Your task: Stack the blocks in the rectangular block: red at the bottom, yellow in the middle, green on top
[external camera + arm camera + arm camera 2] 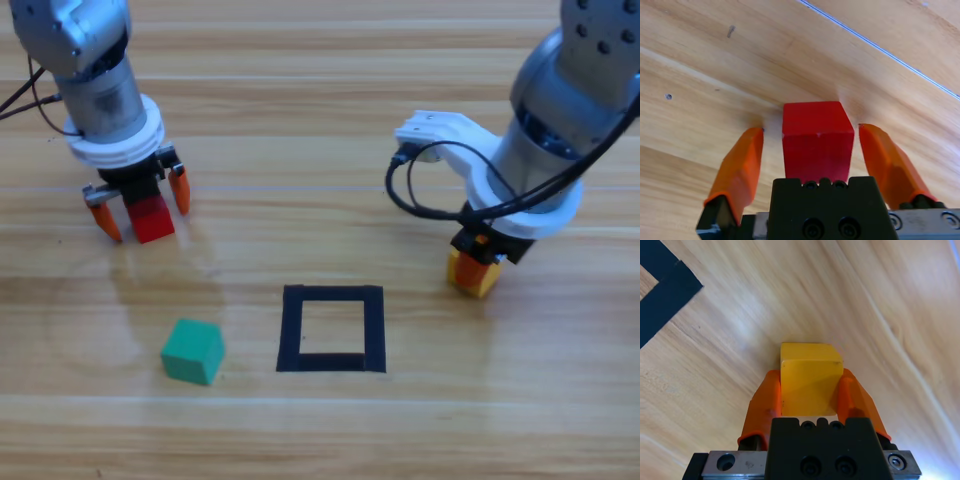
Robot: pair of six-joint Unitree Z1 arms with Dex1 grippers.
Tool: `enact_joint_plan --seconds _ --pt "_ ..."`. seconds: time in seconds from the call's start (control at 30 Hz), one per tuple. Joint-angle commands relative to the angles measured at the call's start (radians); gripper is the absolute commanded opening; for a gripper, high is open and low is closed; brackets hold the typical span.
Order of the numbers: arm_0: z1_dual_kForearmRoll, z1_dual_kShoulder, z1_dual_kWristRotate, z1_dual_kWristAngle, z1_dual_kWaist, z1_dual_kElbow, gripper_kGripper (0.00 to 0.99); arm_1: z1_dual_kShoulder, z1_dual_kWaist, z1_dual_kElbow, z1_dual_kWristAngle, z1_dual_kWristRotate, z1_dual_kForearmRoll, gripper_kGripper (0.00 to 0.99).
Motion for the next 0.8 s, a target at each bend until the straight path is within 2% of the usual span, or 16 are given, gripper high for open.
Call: enact_joint_plan --seconds 0.03,0.1,0.27,0.47,0.63,0.8 --pt "-0.021 0.039 0.017 -0.001 0.014 0.039 0.617 -0.131 -0.050 0.054 0.043 0.181 0.068 0.000" --pt "-0.020 0.034 0.015 0.014 0.011 0.044 0.407 -0.166 -0.051 0.065 0.043 0.255 0.094 0.000" --pt "-0.007 -0.004 0.098 0.017 -0.047 0.024 0.044 -0.242 -0.044 0.109 0.049 0.344 0.117 0.000" --pt "0.034 -0.025 0.268 -0.021 -0.199 -0.079 0.041 -0.277 -0.025 0.141 0.071 0.466 0.117 0.000" --pt "0.036 -0.047 0.356 -0.035 -0.354 -0.084 0.041 -0.268 -0.016 0.155 0.090 0.476 0.117 0.000" --pt "0.036 -0.041 0.409 -0.047 -0.466 -0.070 0.041 -0.248 -0.016 0.157 0.100 0.473 0.117 0.000"
